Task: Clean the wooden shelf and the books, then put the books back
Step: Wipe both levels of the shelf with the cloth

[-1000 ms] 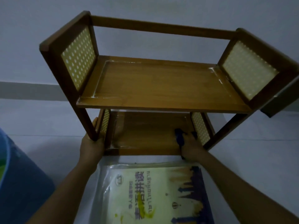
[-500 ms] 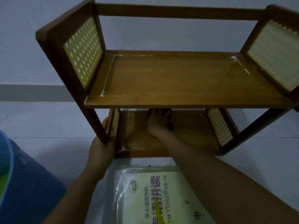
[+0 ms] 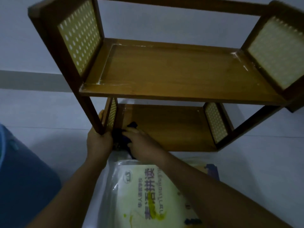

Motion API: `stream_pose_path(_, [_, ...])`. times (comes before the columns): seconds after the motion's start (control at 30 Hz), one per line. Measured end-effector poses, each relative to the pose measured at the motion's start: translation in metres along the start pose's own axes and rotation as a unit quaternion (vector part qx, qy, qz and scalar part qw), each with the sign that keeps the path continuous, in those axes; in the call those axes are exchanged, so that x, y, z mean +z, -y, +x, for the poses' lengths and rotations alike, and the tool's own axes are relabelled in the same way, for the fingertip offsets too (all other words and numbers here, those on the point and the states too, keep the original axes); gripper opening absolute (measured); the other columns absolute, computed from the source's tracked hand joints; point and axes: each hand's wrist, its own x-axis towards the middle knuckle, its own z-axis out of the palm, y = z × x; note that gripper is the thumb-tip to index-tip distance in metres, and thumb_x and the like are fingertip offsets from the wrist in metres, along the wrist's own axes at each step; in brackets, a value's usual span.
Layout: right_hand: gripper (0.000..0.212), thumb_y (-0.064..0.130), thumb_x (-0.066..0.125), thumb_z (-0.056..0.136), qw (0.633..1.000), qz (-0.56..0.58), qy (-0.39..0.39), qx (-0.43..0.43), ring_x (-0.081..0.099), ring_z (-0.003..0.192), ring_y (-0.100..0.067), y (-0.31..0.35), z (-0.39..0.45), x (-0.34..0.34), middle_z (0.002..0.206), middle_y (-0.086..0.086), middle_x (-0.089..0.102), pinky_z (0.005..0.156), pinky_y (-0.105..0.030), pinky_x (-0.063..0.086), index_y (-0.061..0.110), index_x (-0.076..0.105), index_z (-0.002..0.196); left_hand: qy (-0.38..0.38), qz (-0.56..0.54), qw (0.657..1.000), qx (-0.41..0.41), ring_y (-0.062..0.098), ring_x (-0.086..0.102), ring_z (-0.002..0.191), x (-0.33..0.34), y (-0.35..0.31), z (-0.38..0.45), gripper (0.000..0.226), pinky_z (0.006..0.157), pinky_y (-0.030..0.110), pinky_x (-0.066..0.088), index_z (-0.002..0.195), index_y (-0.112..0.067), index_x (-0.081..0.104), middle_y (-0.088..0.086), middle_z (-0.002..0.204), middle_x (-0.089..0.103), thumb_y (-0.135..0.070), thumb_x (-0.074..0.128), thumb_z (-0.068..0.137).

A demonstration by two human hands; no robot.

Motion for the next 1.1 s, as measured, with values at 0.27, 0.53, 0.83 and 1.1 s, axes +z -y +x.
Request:
stream_pose_path(0.27, [0.070, 0.035, 0.018, 0.076, 0.940, -0.090, -0.122, 0.305, 0.046, 0.121, -0.043, -0.156, -0.065, -0.064, 0.132, -0.021, 0.049, 0.096, -0.048, 0.043, 0.007, 0.046, 0.134, -0.002, 0.001, 1.000, -0.010, 0.021, 0.058, 0.101, 0.002, 0.000, 0.000, 0.049, 0.073, 0.026, 0.048, 0.140, -0.023, 0.045, 0.005, 0.114, 0.062, -0.003, 0.042, 0.095])
stream_pose_path(0.53, [0.044, 0.020, 0.049, 0.094, 0.993, -0.010, 0.038, 0.108, 0.017, 0.141, -0.037, 0.054, 0.014, 0.018, 0.148, -0.006, 0.036, 0.116, -0.051, 0.020, 0.023, 0.043, 0.138, -0.036, 0.019, 0.999, -0.004, 0.023, 0.060, 0.109, 0.004, -0.005, -0.005, 0.058, 0.093, 0.040, 0.051, 0.137, -0.023, 0.048, 0.008, 0.120, 0.064, 0.006, 0.045, 0.087])
stream_pose_path(0.83, [0.055, 0.008, 0.046, 0.088, 0.953, -0.065, -0.106, 0.276, 0.030, 0.137, -0.037, -0.128, -0.086, -0.067, 0.152, -0.015, 0.031, 0.109, -0.046, 0.031, 0.013, 0.038, 0.142, -0.010, 0.022, 0.999, -0.022, 0.016, 0.060, 0.093, 0.002, -0.004, -0.003, 0.052, 0.069, 0.024, 0.049, 0.138, -0.025, 0.046, 0.005, 0.113, 0.063, 0.000, 0.040, 0.093])
stream_pose_path(1.1, [0.062, 0.005, 0.048, 0.090, 0.945, -0.022, 0.003, 0.325, 0.023, 0.136, -0.045, -0.006, -0.002, -0.017, 0.154, -0.014, 0.014, 0.106, -0.059, 0.033, 0.020, 0.025, 0.145, -0.012, 0.019, 1.000, -0.018, 0.022, 0.062, 0.098, 0.004, -0.003, -0.003, 0.046, 0.072, 0.029, 0.051, 0.133, -0.023, 0.051, 0.006, 0.110, 0.064, -0.002, 0.042, 0.093])
